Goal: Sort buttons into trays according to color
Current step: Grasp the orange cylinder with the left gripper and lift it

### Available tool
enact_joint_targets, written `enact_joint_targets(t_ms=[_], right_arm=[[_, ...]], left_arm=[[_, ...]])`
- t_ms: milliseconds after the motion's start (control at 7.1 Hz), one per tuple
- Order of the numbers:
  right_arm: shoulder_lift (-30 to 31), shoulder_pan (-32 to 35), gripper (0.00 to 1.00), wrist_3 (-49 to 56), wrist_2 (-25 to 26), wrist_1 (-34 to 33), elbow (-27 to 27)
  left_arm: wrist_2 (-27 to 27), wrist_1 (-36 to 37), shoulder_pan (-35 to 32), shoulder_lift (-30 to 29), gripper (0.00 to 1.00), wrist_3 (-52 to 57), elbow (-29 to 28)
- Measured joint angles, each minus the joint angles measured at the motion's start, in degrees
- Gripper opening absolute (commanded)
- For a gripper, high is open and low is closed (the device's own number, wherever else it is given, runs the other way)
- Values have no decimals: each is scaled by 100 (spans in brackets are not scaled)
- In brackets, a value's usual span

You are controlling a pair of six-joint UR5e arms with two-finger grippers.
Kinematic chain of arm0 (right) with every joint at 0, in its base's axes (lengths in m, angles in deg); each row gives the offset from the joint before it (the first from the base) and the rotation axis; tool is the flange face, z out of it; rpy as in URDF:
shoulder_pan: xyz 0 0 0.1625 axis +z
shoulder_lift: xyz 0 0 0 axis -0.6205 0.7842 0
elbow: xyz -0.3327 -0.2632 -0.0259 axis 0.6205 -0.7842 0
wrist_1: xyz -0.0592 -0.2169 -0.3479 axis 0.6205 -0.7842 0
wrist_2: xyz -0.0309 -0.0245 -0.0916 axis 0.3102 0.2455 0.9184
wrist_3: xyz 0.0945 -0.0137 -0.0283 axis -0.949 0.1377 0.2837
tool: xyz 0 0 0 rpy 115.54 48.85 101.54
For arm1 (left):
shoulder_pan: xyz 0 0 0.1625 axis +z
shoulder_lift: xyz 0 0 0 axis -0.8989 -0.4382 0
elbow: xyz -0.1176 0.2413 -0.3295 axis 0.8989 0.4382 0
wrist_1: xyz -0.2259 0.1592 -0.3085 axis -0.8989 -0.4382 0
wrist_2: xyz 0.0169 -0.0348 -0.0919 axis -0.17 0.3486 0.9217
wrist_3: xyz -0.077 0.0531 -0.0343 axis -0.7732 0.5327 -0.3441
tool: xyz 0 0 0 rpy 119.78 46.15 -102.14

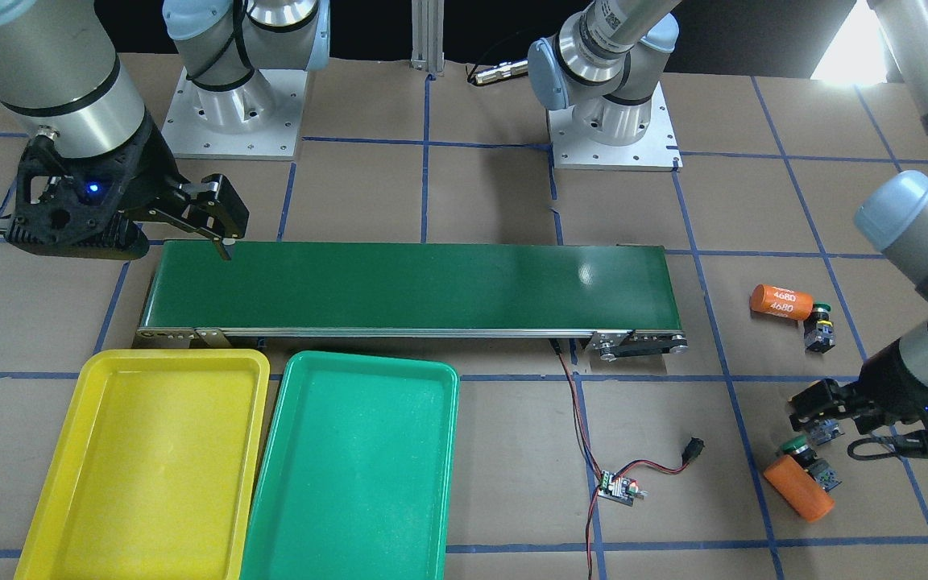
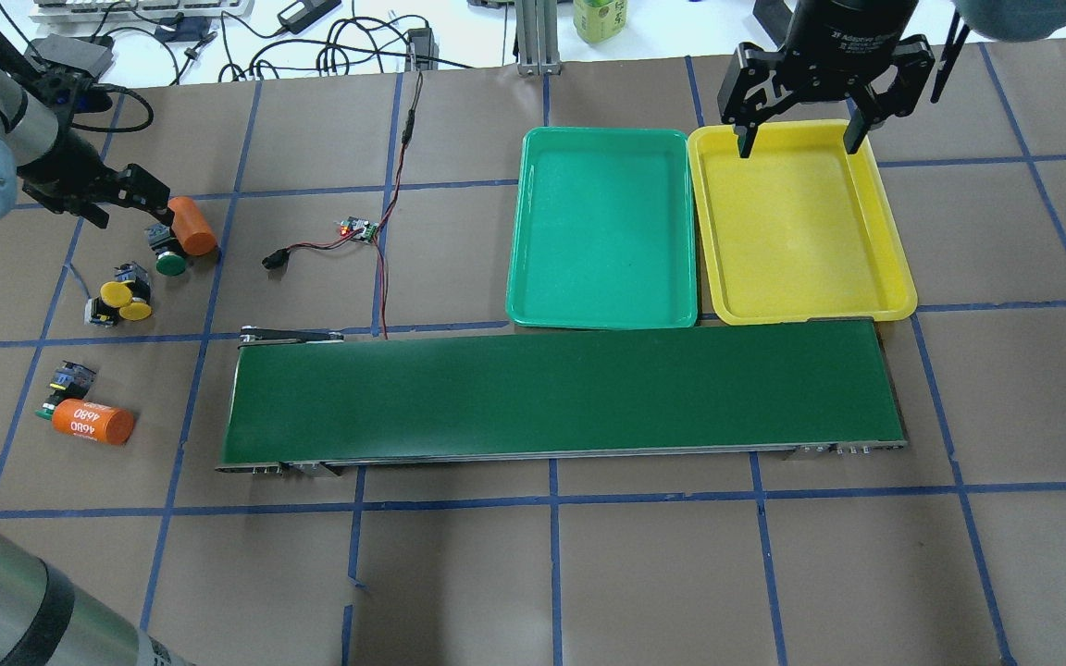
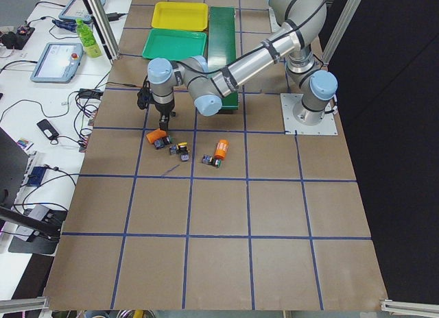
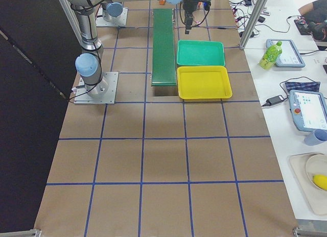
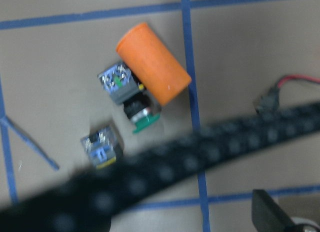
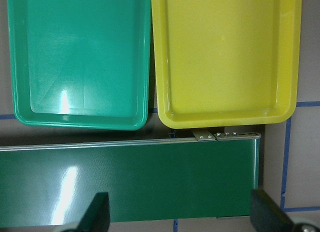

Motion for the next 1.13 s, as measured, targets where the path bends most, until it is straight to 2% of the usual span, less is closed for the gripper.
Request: enact_joint_targets(t_ms=[141,422,845,985,1126], right_arm=[[0,0,100,-2,0,4,5],[-3,0,100,-3,0,7,9],[-6,0,100,-1,0,7,9],[-7,-3,100,7,2,7,12],[-8,-6,100,14,4,7,15]], left_arm=[[56,22,-18,-429,100,-309,-317],[33,49,-180,-923,100,-1230,-546],[-8,256,-355,-1209,100,-1709,-705],[-54,313,-360,-1283,93,-1711,-771],[-134,336,-363,-1338,40,-1711,-833]])
